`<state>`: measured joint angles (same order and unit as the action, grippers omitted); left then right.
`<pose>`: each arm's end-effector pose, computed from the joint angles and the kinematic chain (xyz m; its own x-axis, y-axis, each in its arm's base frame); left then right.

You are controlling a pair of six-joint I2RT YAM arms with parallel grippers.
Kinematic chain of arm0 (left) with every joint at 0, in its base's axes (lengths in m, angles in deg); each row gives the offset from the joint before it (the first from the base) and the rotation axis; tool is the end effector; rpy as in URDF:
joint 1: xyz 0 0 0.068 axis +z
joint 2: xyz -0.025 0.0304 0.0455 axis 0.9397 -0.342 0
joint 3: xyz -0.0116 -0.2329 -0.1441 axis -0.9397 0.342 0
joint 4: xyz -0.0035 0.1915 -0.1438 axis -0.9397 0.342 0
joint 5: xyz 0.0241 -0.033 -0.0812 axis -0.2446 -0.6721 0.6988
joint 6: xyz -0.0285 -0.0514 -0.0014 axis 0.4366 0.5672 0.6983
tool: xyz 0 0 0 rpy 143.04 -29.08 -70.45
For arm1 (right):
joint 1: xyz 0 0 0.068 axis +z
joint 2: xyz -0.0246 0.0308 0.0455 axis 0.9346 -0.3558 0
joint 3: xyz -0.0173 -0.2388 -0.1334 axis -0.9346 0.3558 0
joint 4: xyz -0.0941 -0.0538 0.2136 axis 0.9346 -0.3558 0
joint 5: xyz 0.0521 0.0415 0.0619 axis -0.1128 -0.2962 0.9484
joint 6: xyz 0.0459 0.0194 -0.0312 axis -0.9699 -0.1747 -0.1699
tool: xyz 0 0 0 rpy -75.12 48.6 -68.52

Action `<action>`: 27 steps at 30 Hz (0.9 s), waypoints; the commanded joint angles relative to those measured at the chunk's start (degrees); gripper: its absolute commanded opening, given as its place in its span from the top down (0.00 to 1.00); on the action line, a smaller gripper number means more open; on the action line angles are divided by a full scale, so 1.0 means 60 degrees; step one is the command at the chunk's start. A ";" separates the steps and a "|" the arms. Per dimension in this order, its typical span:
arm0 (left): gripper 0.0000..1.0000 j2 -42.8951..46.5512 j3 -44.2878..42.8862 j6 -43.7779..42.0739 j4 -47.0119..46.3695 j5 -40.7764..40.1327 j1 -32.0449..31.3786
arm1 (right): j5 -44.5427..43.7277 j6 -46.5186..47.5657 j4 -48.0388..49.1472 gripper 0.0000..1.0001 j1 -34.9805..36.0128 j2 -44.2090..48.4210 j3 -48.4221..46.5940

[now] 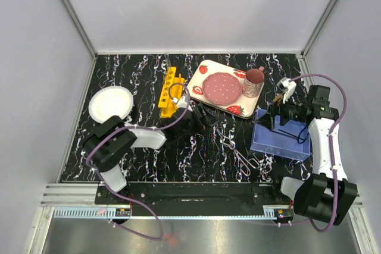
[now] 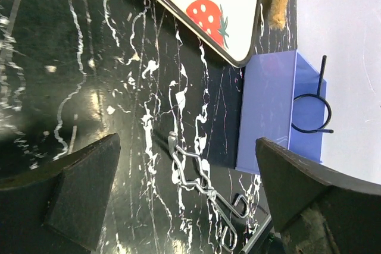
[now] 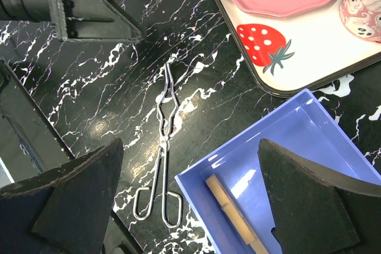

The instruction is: Organize the chemistry lab equipment

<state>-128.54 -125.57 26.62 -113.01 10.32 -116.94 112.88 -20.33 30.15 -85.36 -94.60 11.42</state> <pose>0.2220 -0.2352 0.1767 -0.7547 -0.4770 -0.4504 0.0920 0.6029 -0.7925 0.1892 -0.0185 0.2916 -0.4995 -0.2023 -0.8423 -0.6899 0.6810 0.2455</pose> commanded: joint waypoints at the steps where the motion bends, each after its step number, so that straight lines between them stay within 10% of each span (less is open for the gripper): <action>1: 0.01 -0.0841 -0.0797 0.0582 -0.1092 -0.0195 -0.0336 | -0.0015 -0.0043 0.0231 0.00 -0.0038 0.0073 0.0027; 27: 0.53 -0.3056 -0.0460 0.1345 -0.2587 0.0992 -0.0541 | 0.0014 0.0001 0.0231 0.00 -0.0038 0.0059 0.0056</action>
<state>-145.53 -128.57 36.02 -127.83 15.89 -119.63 112.66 -20.33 30.15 -85.36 -94.60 11.79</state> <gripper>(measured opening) 0.498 0.994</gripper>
